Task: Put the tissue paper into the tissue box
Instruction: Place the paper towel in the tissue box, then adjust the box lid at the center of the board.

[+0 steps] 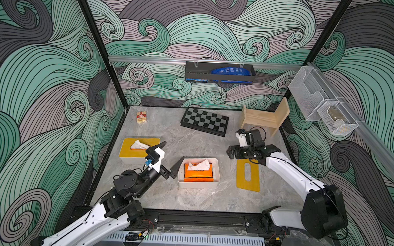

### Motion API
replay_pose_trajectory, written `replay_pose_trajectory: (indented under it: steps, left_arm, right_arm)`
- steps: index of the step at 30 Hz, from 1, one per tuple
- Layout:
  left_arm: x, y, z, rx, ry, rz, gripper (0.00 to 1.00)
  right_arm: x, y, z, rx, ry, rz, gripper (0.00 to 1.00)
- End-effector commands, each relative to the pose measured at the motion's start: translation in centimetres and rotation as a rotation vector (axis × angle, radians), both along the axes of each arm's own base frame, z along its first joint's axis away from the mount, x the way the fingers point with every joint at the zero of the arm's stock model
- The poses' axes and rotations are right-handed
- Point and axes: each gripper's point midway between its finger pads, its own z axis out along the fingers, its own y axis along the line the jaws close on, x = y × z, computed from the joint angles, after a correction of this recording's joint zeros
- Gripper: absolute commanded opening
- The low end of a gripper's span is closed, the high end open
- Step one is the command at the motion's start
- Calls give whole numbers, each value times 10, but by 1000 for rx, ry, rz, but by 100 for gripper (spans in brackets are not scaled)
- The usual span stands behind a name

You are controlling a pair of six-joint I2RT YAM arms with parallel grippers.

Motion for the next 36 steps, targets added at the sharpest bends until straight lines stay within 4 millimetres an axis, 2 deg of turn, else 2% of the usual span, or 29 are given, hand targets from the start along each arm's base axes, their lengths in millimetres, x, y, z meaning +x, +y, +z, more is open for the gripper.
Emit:
replay_pose_trajectory:
  steps: [1, 4, 5, 8, 13, 16, 20, 26, 30, 36]
  left_arm:
    - [-1, 0, 7, -26, -14, -8, 99]
    - [0, 0, 7, -27, -14, -10, 99]
    - [0, 0, 7, -27, -13, -10, 99]
    - [0, 0, 7, -27, -14, -10, 99]
    - [0, 1, 8, -31, -16, -12, 99]
    - [0, 0, 7, -29, -14, -12, 99]
    - [0, 2, 8, -33, -17, -9, 99]
    - [0, 2, 8, -32, -17, -10, 99]
    - [0, 1, 8, -33, -16, -12, 99]
    - [0, 1, 8, -33, -14, -15, 99]
  right_arm:
    - [-1, -3, 3, 54, -27, -94, 97]
    - [-3, -11, 3, 58, -66, -149, 92]
    - [-4, -13, 2, 62, -70, -157, 99]
    - [-10, -22, -7, 79, -48, -214, 100]
    - [-17, -24, -26, 79, 15, -232, 100]
    - [-15, -24, -28, 82, 28, -254, 96]
    - [-14, -38, -34, 8, 16, -293, 91]
    - [-22, -56, -56, -100, 60, -325, 90]
    - [-24, -55, -68, -120, 107, -312, 90]
    - [-24, -62, -77, -167, 126, -325, 82]
